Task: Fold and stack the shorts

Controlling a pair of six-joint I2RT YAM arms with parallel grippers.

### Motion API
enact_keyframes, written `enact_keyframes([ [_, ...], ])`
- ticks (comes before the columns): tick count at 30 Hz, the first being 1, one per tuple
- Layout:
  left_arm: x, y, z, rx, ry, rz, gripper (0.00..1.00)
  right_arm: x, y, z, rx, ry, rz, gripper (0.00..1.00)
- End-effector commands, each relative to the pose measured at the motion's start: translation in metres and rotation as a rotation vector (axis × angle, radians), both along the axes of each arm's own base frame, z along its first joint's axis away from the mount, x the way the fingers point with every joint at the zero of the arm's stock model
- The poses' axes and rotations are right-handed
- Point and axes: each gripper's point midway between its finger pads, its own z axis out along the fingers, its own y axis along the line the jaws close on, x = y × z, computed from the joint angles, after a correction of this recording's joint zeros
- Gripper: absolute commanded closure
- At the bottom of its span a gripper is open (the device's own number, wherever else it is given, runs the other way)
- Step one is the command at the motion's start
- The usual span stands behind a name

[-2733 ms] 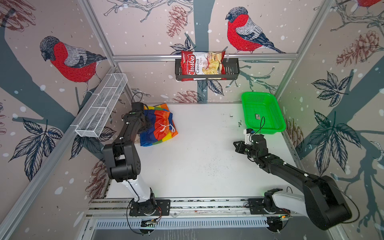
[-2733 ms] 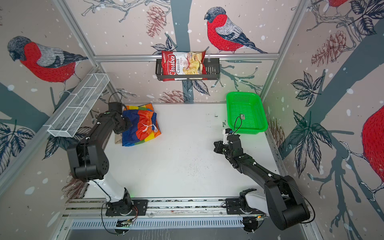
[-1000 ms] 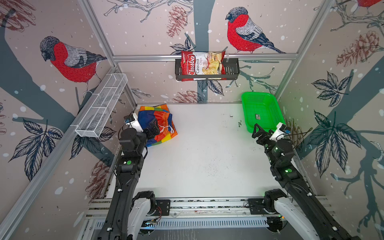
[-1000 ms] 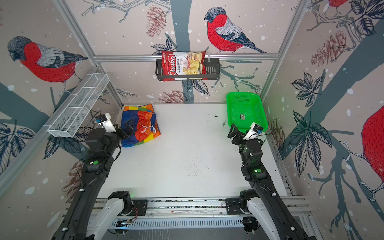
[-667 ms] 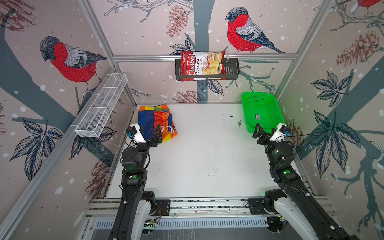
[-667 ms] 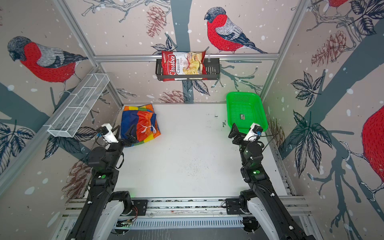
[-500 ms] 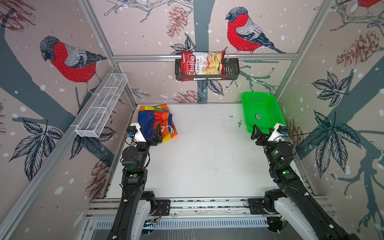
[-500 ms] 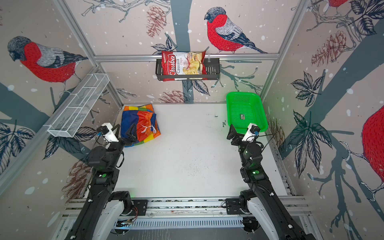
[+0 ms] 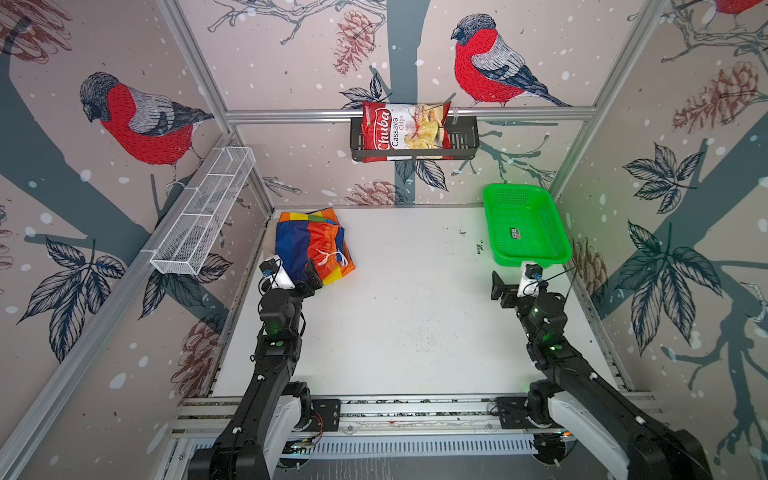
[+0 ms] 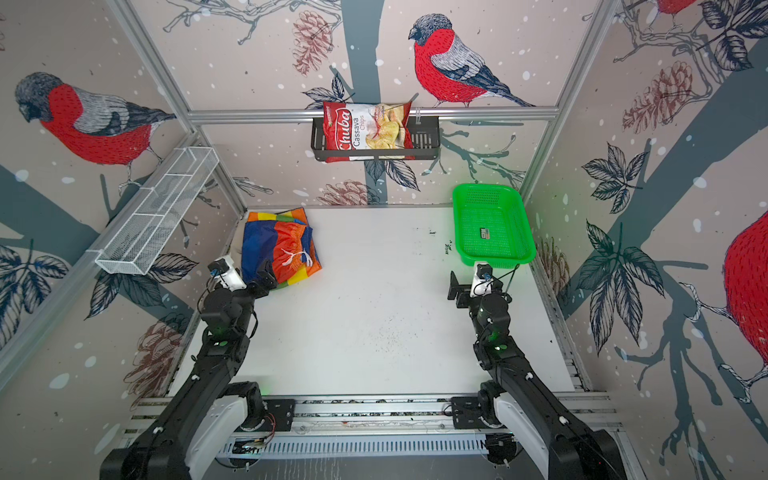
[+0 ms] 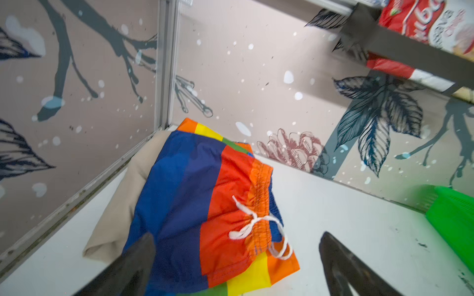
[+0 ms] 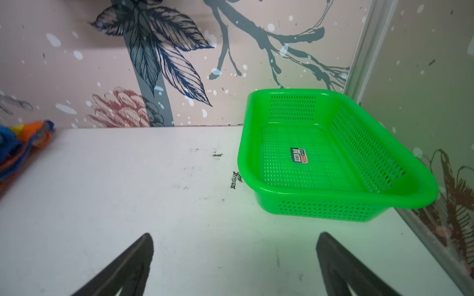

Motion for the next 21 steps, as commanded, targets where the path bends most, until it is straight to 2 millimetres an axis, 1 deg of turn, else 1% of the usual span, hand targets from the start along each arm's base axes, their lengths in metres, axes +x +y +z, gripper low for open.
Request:
enact_keyframes([
  [1,-0.007,0.014,0.007,0.065,-0.082,0.111,0.02,0.007,-0.009,0.007,-0.071,-0.028,-0.047,0.01],
  [4,-0.01,0.022,-0.006,0.111,-0.044,0.166,0.02,0.008,-0.01,-0.006,-0.056,0.004,-0.052,0.01],
  [9,-0.005,0.024,-0.028,0.122,0.011,0.178,0.02,0.008,-0.014,-0.024,-0.015,0.026,-0.075,0.01],
  [11,-0.005,0.027,-0.034,0.115,0.011,0.199,0.02,0.006,-0.023,-0.025,0.018,0.006,-0.123,0.01],
  [14,-0.004,0.032,-0.041,0.124,0.013,0.226,0.01,0.0,-0.031,-0.023,0.06,-0.044,-0.144,0.01],
  [17,-0.001,0.034,-0.055,0.132,0.041,0.237,0.01,0.0,-0.038,-0.026,0.067,-0.041,-0.168,0.01],
  [21,0.01,0.031,-0.052,0.134,0.015,0.225,0.01,0.004,-0.043,-0.026,0.068,-0.035,-0.183,0.01],
])
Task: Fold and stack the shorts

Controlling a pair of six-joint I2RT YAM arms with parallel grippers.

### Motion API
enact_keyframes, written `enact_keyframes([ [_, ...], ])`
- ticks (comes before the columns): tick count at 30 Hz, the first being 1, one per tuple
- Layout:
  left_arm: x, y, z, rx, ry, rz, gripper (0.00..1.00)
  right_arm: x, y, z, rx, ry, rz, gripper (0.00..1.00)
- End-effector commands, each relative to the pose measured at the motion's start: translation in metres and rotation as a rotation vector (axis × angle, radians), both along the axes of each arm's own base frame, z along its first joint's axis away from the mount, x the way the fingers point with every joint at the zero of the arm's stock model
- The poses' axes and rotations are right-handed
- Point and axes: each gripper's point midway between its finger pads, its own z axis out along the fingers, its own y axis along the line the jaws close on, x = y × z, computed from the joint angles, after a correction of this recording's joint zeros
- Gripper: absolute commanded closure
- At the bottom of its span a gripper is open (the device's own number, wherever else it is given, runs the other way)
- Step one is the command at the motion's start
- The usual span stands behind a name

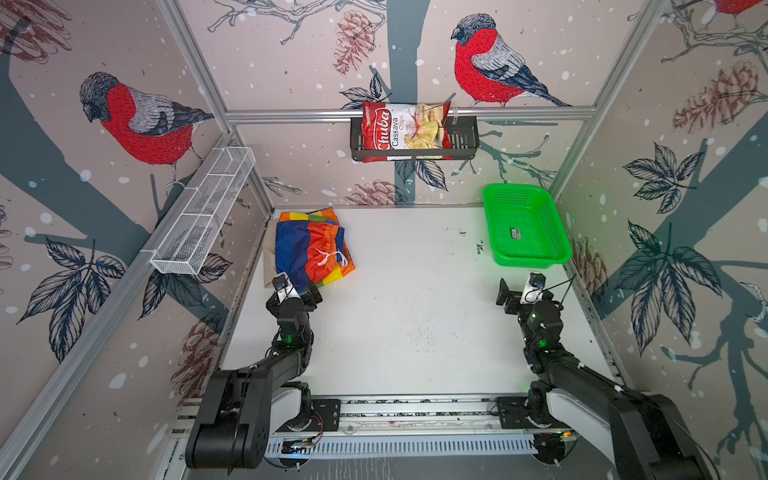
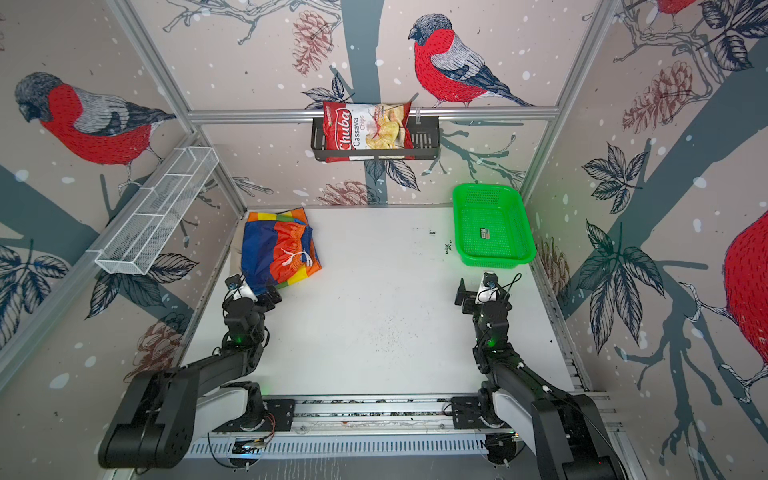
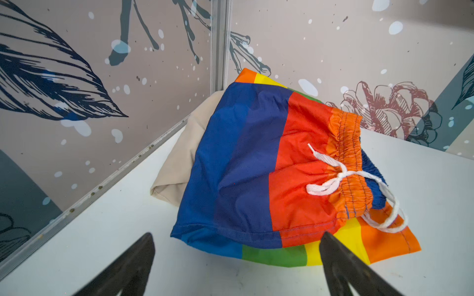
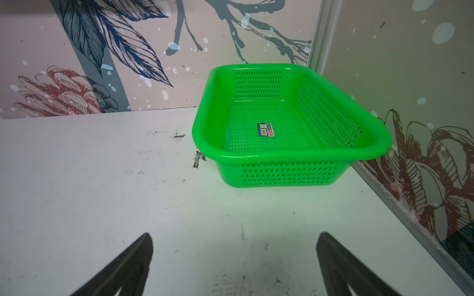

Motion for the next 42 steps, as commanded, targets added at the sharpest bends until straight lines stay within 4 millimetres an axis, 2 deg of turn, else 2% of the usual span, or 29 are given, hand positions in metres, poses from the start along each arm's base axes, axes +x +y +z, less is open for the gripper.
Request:
enact_keyframes([
  [1,0.012,0.003,0.032,0.03,-0.134,0.013,0.02,0.005,-0.006,0.017,0.025,-0.07,-0.031,0.01],
  [5,0.022,0.003,0.034,0.081,-0.128,0.008,0.02,0.011,-0.014,0.019,0.02,-0.084,-0.061,0.01],
  [6,0.021,0.002,0.029,0.069,-0.125,0.004,0.01,0.015,-0.014,0.019,0.015,-0.078,-0.06,0.01],
  [8,0.016,0.003,0.036,0.103,-0.204,0.008,0.01,0.024,-0.013,0.017,0.004,-0.062,-0.05,0.01],
  [11,0.024,-0.016,0.023,0.104,-0.139,-0.109,0.01,0.031,-0.009,0.029,0.015,-0.138,-0.019,0.01],
  [14,0.026,-0.018,0.027,0.137,-0.205,-0.126,0.01,0.035,-0.012,0.021,0.002,-0.146,-0.01,0.01],
  [15,0.027,-0.018,0.021,0.126,-0.168,-0.133,0.01,0.031,-0.017,0.015,0.02,-0.164,-0.018,0.01],
  [16,0.033,-0.017,0.013,0.1,-0.111,-0.131,0.01,0.028,-0.016,0.022,0.029,-0.237,0.009,0.0],
  [17,0.04,-0.017,0.01,0.086,-0.071,-0.133,0.01,0.028,-0.012,0.019,0.025,-0.238,0.04,0.0],
  [19,0.054,-0.026,0.009,0.104,-0.052,-0.208,0.01,0.046,-0.003,-0.004,0.009,-0.062,0.116,0.0],
  [20,0.053,-0.03,0.011,0.117,-0.073,-0.238,0.01,0.055,0.004,-0.002,0.028,-0.066,0.183,0.0],
  [22,0.05,-0.03,0.013,0.115,-0.104,-0.247,0.01,0.051,-0.007,0.0,0.09,-0.096,0.185,0.0],
  [25,0.049,-0.029,0.013,0.106,-0.105,-0.253,0.01,0.057,-0.009,-0.006,0.079,-0.045,0.162,0.0],
  [32,0.05,-0.033,0.013,0.114,-0.104,-0.271,0.01,0.057,-0.009,-0.005,0.056,-0.047,0.128,0.0],
  [36,0.056,-0.045,0.009,0.153,-0.069,-0.307,0.01,0.058,-0.008,-0.005,0.048,-0.046,0.114,0.0],
  [42,0.055,-0.045,0.011,0.158,-0.079,-0.302,0.01,0.058,-0.008,-0.006,0.048,-0.045,0.113,0.0],
])
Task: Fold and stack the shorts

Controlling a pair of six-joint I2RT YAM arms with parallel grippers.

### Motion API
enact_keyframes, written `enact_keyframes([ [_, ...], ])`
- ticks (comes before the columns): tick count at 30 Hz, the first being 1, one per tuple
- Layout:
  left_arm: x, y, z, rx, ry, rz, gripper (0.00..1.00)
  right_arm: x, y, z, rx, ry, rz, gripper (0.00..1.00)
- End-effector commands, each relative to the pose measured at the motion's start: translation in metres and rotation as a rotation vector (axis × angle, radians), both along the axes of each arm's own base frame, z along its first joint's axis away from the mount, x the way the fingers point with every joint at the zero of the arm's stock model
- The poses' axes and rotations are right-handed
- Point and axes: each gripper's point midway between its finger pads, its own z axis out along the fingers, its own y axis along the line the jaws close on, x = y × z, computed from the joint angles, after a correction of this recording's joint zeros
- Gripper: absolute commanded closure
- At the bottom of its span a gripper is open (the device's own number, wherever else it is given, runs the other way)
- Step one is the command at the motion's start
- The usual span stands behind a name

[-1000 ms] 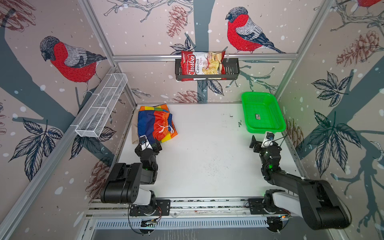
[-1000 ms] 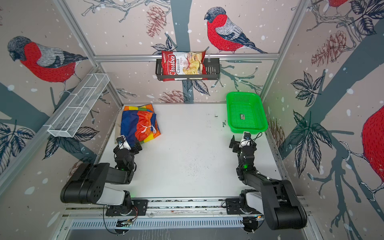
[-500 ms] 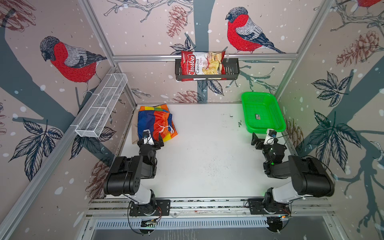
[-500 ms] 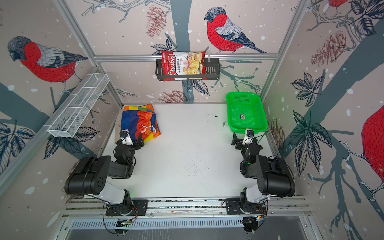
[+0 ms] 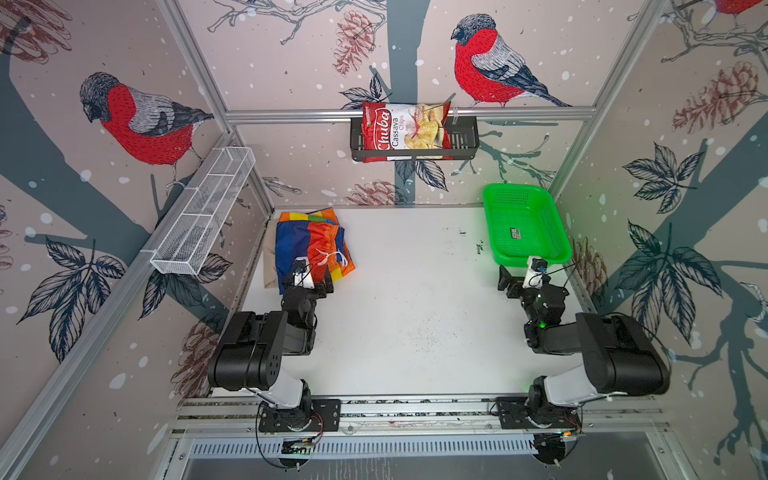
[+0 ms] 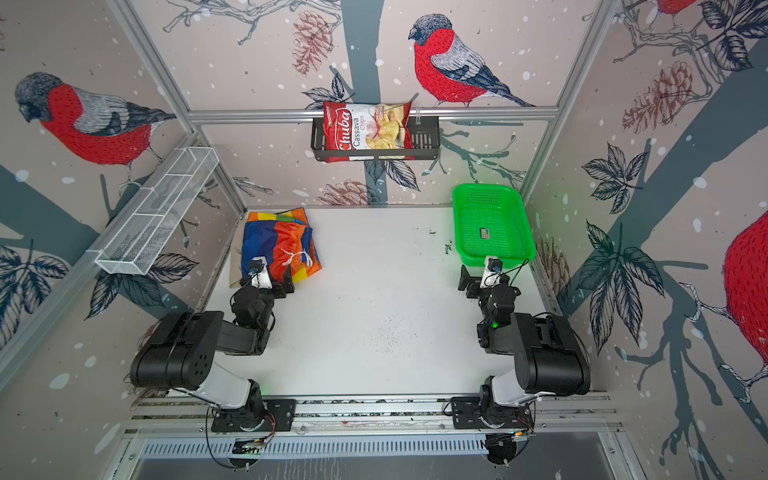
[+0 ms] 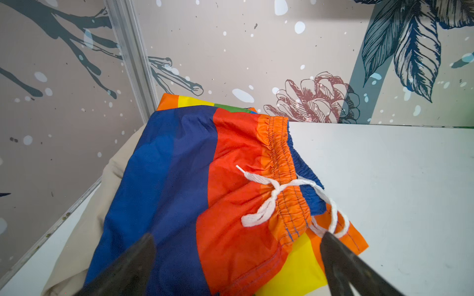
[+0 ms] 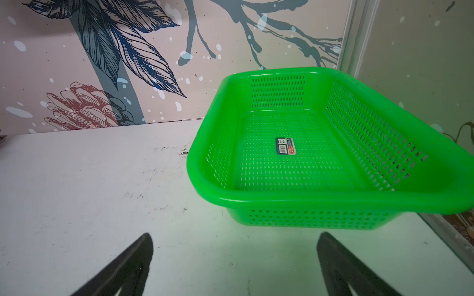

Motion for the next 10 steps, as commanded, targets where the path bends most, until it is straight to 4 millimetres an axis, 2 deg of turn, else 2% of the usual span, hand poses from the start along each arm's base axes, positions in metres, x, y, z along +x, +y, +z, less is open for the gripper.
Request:
enact_keyframes([
  [1,0.001,-0.001,0.005,0.019,-0.017,-0.003,0.01,0.002,-0.002,0.005,-0.006,-0.017,-0.013,0.0],
  [4,0.001,0.0,0.004,0.019,-0.015,-0.002,0.01,0.006,-0.003,0.003,-0.005,-0.003,-0.018,0.0],
  [6,0.002,-0.001,0.004,0.017,-0.014,-0.005,0.01,0.01,-0.013,0.0,0.018,0.017,-0.081,0.0],
  [10,0.002,0.0,0.005,0.016,-0.016,-0.006,0.01,0.006,-0.017,0.003,0.021,0.002,-0.104,0.0],
])
